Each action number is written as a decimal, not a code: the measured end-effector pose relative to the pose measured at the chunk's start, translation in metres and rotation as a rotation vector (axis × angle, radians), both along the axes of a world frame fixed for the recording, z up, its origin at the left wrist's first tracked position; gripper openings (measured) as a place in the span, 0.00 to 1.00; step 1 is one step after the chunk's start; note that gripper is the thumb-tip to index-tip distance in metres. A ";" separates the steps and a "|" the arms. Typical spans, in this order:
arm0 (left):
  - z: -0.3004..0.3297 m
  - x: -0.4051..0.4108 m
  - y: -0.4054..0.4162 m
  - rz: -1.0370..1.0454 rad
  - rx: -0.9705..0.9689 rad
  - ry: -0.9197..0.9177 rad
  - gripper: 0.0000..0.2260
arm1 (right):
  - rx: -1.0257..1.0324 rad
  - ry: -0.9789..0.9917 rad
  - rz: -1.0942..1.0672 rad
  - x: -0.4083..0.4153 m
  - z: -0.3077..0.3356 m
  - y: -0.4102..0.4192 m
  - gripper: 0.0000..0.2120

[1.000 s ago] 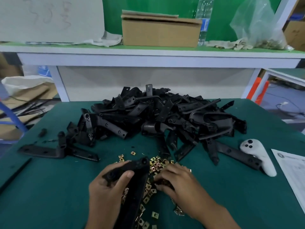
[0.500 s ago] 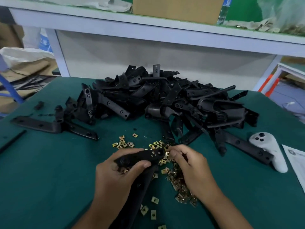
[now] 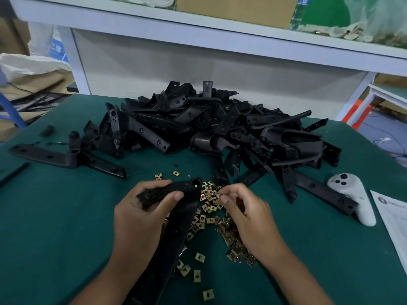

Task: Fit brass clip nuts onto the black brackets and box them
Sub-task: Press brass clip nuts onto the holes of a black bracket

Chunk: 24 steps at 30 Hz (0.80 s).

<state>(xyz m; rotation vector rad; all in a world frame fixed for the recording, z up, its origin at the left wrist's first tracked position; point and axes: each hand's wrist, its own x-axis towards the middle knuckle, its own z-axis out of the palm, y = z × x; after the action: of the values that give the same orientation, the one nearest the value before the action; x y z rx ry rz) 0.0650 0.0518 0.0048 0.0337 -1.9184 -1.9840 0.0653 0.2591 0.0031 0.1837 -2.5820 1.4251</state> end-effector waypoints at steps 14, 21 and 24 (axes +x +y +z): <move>-0.016 0.007 0.007 -0.416 -0.134 -0.068 0.18 | -0.505 -0.107 0.135 0.001 0.017 -0.003 0.05; -0.019 0.004 0.006 -0.377 -0.097 -0.021 0.22 | -0.508 -0.128 0.167 0.005 0.014 -0.005 0.06; -0.020 0.004 0.005 -0.381 -0.110 -0.005 0.21 | -0.504 -0.123 0.182 0.005 0.014 -0.006 0.06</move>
<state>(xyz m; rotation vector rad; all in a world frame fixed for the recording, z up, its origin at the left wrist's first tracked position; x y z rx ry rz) 0.0689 0.0572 -0.0154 -0.3837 -2.1620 -2.1007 0.0699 0.2533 0.0174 0.2676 -2.2421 2.1576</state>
